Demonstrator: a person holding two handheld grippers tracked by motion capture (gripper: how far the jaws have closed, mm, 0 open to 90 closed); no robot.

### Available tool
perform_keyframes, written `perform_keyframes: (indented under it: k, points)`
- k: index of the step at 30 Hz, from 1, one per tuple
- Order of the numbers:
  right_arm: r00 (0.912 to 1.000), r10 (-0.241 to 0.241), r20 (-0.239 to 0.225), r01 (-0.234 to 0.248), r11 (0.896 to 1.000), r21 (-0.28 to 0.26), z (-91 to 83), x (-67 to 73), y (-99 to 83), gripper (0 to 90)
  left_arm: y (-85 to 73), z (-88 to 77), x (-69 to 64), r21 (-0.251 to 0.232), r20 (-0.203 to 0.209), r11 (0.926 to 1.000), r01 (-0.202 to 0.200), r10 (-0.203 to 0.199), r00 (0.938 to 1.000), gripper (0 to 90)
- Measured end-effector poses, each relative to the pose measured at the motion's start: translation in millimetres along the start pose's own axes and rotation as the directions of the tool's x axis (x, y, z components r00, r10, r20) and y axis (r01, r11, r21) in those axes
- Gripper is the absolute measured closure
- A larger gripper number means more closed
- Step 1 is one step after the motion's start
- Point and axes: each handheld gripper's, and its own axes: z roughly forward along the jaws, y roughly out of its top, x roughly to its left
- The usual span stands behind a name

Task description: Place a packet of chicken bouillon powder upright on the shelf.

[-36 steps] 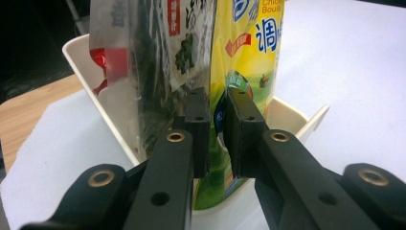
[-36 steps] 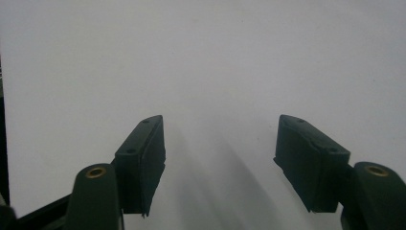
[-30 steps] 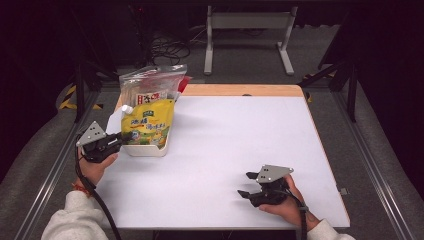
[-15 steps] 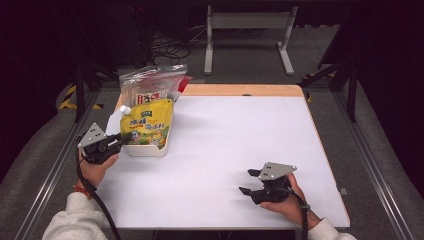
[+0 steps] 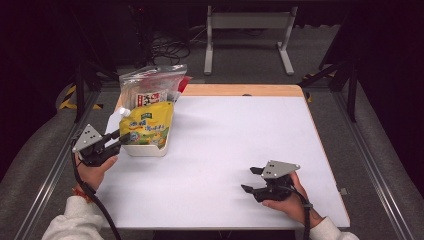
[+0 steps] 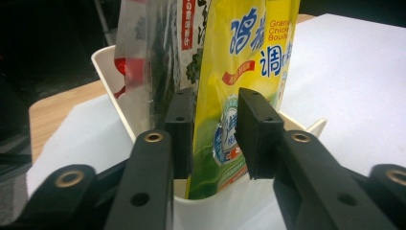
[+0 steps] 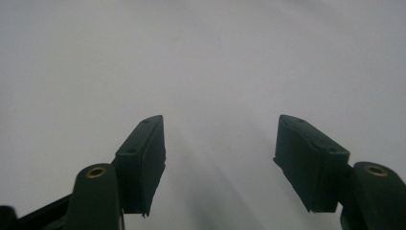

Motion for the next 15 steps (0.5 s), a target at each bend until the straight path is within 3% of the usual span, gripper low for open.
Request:
perform_keyframes:
  k: [10,15]
  points:
    - [0.9997,-0.004,0.026,0.004,1.000,-0.018,-11.4,-1.9,-1.0,34.5,7.1,-14.1,-14.7,-0.032,-0.046,0.9995,0.001,-0.002,0.9989,57.9]
    - [0.9995,-0.004,0.031,0.005,1.000,-0.023,-13.1,-3.5,-0.1,34.5,10.8,-19.2,-19.2,-0.063,-0.077,0.9980,0.006,-0.010,0.9970,47.0]
